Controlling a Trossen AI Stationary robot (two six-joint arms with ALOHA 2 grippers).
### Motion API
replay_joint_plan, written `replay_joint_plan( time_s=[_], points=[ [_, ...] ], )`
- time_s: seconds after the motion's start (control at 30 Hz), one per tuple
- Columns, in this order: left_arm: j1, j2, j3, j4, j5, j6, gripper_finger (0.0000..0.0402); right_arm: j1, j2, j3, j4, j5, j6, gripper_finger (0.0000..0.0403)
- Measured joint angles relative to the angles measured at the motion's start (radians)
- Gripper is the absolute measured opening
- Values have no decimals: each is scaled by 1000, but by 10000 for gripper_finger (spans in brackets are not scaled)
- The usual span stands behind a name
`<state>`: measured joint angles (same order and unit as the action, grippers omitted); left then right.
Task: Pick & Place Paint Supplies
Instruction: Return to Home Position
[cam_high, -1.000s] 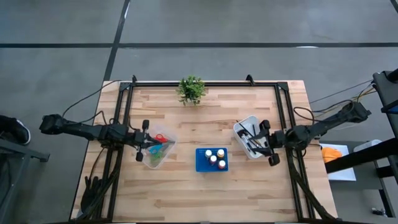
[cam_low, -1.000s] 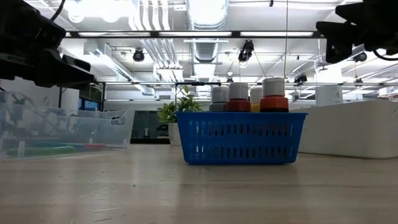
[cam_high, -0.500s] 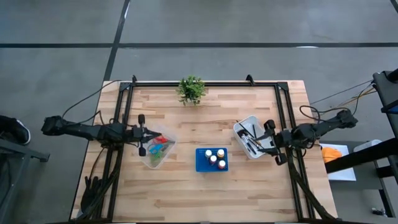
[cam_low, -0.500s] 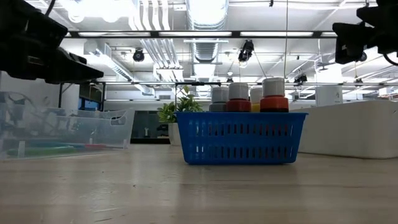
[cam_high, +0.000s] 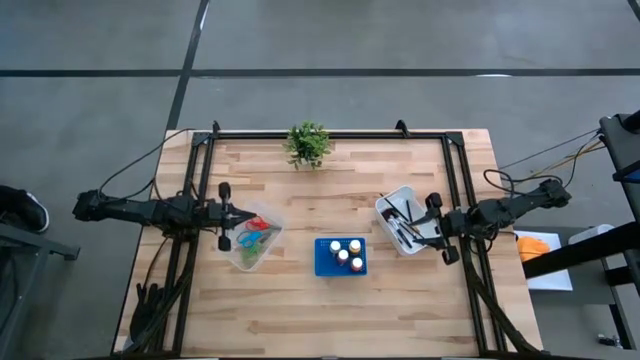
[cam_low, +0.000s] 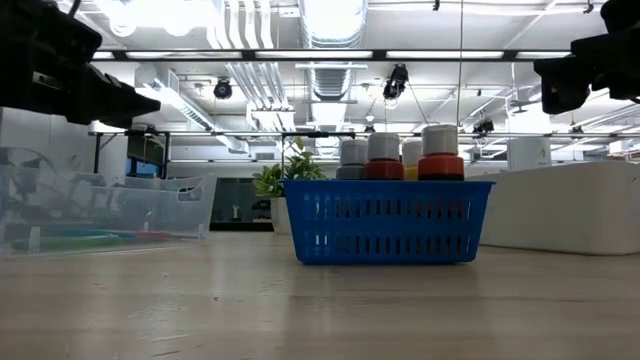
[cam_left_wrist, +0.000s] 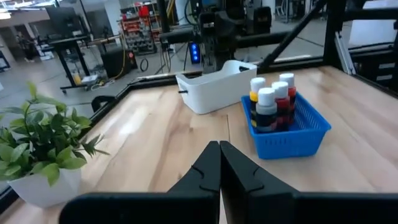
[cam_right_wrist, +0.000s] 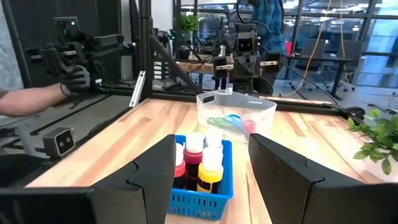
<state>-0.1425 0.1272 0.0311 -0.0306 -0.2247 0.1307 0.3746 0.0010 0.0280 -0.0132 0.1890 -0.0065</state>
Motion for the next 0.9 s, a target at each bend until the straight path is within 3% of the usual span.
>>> replay_joint_plan(
  time_s=[0.37,0.67,0.9],
  points=[
    [0,26,0,-2,1,-135,1,0,24,0,0,2,81,201],
    [0,27,0,-3,1,-134,1,0,26,0,1,3,-76,201],
    [0,27,0,-4,1,-131,1,0,27,0,1,3,-76,201]
  ],
)
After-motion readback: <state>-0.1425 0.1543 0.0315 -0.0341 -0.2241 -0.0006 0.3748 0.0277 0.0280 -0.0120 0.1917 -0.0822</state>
